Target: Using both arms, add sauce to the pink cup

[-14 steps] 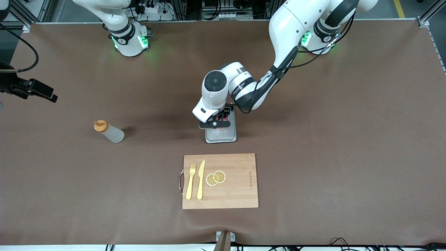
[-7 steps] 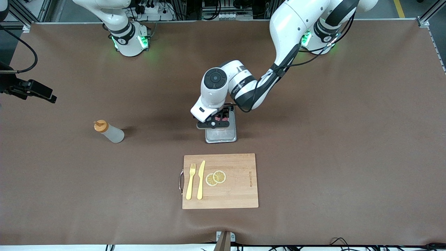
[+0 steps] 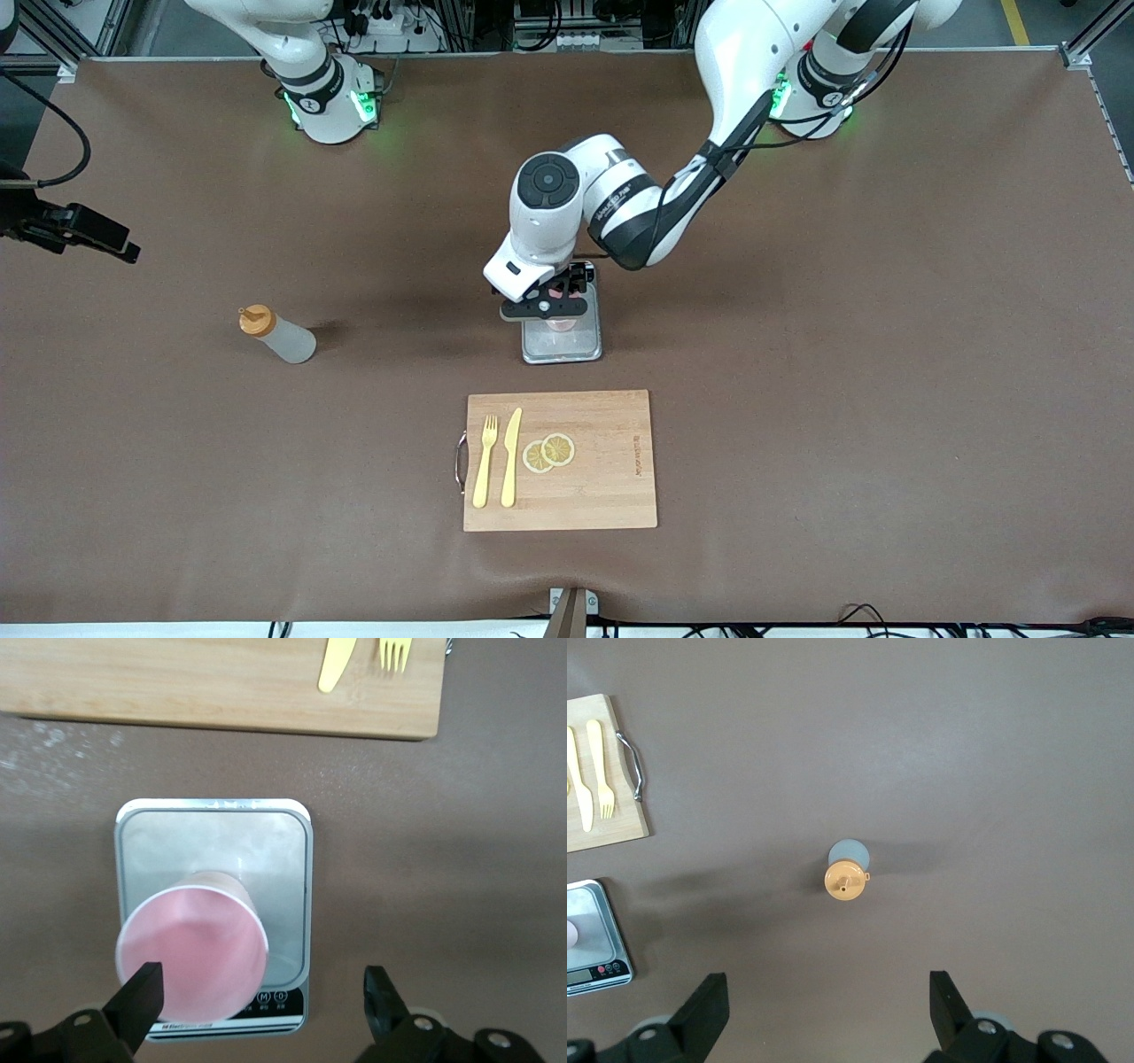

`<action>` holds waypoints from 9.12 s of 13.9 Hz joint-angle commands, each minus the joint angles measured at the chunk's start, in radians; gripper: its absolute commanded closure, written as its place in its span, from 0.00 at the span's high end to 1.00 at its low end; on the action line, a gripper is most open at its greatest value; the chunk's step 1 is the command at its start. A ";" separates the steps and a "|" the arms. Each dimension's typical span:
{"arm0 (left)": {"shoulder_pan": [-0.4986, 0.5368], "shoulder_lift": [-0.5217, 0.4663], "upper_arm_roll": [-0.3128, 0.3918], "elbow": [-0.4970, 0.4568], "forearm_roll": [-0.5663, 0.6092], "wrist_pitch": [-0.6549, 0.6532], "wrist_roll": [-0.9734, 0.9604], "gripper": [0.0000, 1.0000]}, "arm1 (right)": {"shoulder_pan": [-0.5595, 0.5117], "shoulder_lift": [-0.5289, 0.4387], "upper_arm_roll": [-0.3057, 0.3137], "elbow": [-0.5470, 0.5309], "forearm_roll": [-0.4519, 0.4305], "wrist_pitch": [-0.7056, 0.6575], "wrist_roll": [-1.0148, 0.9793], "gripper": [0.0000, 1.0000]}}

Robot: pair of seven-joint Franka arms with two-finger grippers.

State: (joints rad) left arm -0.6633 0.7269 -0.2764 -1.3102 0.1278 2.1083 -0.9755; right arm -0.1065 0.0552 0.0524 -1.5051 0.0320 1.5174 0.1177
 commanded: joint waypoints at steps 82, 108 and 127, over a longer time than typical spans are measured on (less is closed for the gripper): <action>0.623 -0.745 0.132 -0.185 -0.152 -0.672 0.781 1.00 | -0.029 0.606 0.015 0.143 0.499 -0.178 1.067 0.45; 0.631 -0.748 0.132 -0.185 -0.157 -0.676 0.782 1.00 | 0.540 0.554 0.015 0.141 0.174 -0.174 2.160 0.39; 0.636 -0.748 0.138 -0.184 -0.158 -0.674 0.784 1.00 | 0.519 0.597 0.020 0.149 0.126 -0.217 2.079 0.29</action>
State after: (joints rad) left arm -0.0383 -0.0122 -0.1389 -1.5022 -0.0122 1.4496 -0.1810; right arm 0.4505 0.6795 0.0665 -1.3615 0.1383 1.3387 2.2484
